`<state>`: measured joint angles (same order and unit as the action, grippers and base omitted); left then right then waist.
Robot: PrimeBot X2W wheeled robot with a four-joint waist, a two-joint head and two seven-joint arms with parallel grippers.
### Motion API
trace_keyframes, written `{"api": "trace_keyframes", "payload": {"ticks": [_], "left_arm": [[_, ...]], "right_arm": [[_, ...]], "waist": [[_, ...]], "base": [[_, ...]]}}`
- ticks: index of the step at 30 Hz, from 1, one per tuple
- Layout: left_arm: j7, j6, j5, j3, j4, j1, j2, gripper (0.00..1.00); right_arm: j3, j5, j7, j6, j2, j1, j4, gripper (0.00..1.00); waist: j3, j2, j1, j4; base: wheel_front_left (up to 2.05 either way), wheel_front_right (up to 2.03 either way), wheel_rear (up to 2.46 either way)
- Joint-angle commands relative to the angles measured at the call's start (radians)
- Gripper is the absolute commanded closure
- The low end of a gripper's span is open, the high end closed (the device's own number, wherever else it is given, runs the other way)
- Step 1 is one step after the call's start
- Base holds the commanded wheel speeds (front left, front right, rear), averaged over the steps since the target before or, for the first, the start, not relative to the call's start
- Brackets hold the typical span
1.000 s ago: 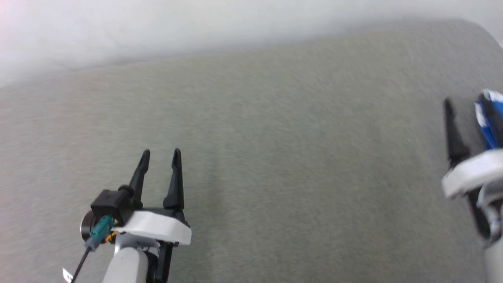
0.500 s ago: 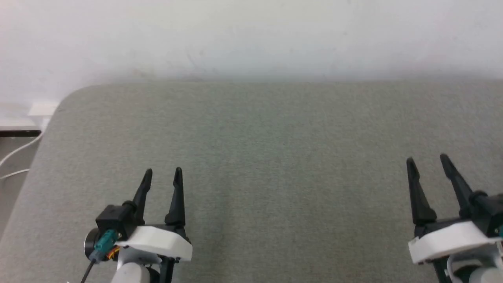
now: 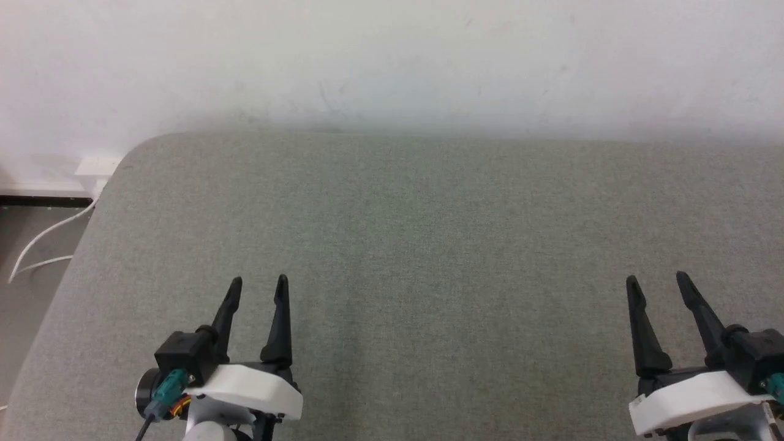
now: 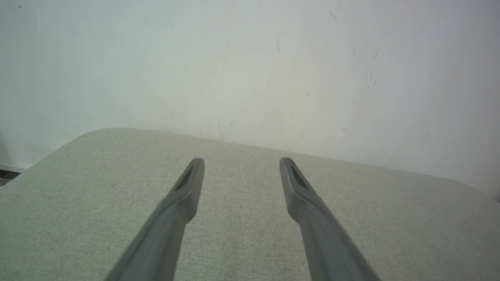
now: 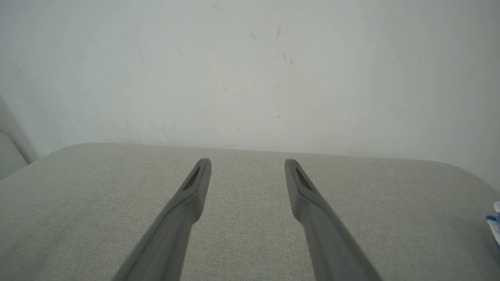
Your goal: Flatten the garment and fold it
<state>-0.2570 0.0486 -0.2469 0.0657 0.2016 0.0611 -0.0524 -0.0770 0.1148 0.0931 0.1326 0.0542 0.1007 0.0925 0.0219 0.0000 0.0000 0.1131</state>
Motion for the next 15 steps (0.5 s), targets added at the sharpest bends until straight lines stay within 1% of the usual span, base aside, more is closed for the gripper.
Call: {"api": "trace_keyframes", "payload": {"ticks": [1,9,10,15], "left_arm": [[-0.005,-0.008,-0.004,0.0,-0.003,-0.01,0.002,0.0],[-0.005,-0.021,-0.013,0.005,-0.008,-0.008,0.002,0.0],[0.001,-0.016,-0.008,0.004,-0.004,0.0,0.0,1.0],[0.002,-0.016,-0.008,0.003,-0.003,0.0,0.0,1.0]], "right_arm": [[0.002,0.004,0.008,-0.002,-0.004,0.005,-0.004,0.0],[0.009,0.007,0.025,-0.002,-0.004,-0.01,-0.025,0.0],[0.008,0.001,0.019,0.0,0.0,-0.001,-0.024,1.0],[0.009,0.001,0.018,0.0,0.0,-0.001,-0.024,1.0]], "waist": [[0.004,0.0,0.0,0.0],[0.016,0.0,0.0,0.003],[0.016,0.0,0.0,0.003],[0.017,0.0,0.0001,0.003]], "base": [[0.0,0.0,0.0],[0.0,0.0,0.0],[0.0,0.0,0.0],[0.0,0.0,0.0]]}}
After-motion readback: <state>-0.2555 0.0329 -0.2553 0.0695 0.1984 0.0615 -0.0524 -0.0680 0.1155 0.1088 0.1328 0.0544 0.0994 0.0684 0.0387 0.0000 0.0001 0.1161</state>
